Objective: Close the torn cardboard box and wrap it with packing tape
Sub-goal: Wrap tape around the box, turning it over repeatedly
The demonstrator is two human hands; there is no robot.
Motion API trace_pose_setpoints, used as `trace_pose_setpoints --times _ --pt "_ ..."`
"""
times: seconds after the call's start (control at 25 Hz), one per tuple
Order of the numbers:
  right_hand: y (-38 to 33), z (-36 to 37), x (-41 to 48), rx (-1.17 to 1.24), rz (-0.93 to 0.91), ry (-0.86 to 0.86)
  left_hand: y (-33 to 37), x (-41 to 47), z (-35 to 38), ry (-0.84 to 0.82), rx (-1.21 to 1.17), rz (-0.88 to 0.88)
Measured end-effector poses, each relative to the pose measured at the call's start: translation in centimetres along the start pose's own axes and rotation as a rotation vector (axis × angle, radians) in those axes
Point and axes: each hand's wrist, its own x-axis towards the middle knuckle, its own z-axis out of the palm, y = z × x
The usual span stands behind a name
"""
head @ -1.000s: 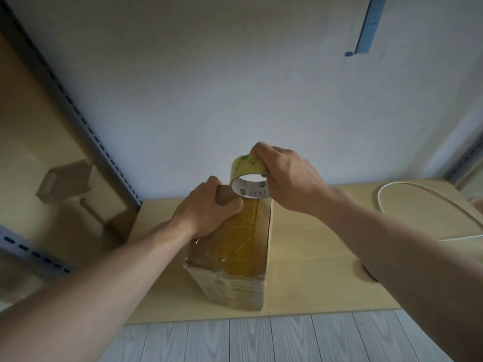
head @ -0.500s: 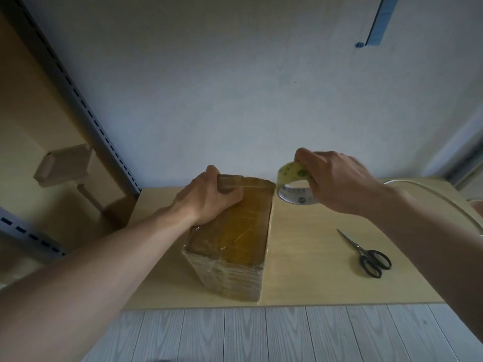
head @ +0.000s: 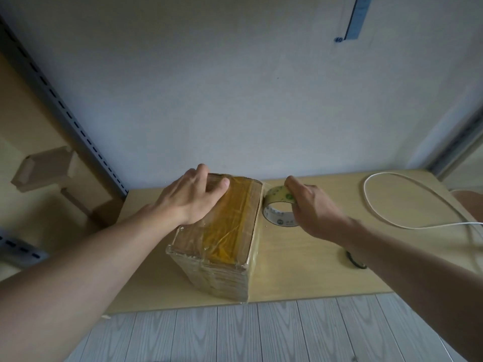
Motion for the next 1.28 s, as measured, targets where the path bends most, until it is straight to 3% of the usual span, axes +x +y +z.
trace_pose_setpoints --times 0.08,0.2,0.28,0.44,0.56,0.68,0.76,1.04,1.16,1.28 --pt "0.3 0.3 0.0 0.030 0.007 0.018 1.6 -0.1 -0.8 0.100 0.122 0.107" --pt "0.2 0.2 -0.3 0.063 -0.018 0.009 6.2 -0.5 -0.7 -0.101 0.194 0.226" --pt "0.0 -0.1 -0.5 0.076 -0.016 0.010 8.5 -0.4 0.0 -0.263 0.285 0.153" --pt "-0.3 -1.3 -0.4 0.007 0.024 0.086 9.1 0.0 -0.5 -0.267 0.229 0.065" --pt "-0.4 -2.2 -0.1 0.071 0.068 0.204 8.3 0.3 -1.1 -0.187 0.041 0.095" --pt "-1.0 -2.3 1.1 0.206 0.109 0.334 6.7 0.3 -0.9 -0.227 -0.496 0.069" --pt "-1.6 -2.1 1.9 0.271 0.161 0.339 5.6 -0.2 0.1 -0.277 -0.719 0.087" --pt "-3.8 0.5 2.5 0.399 0.108 0.256 2.6 0.4 0.9 -0.378 -0.758 0.021" --pt "-4.8 2.2 3.2 0.414 0.100 0.240 1.4 1.0 1.8 -0.408 -0.775 0.093" --pt "-5.8 4.2 3.6 0.382 0.057 0.131 0.1 0.6 4.3 -0.380 -0.821 0.053"
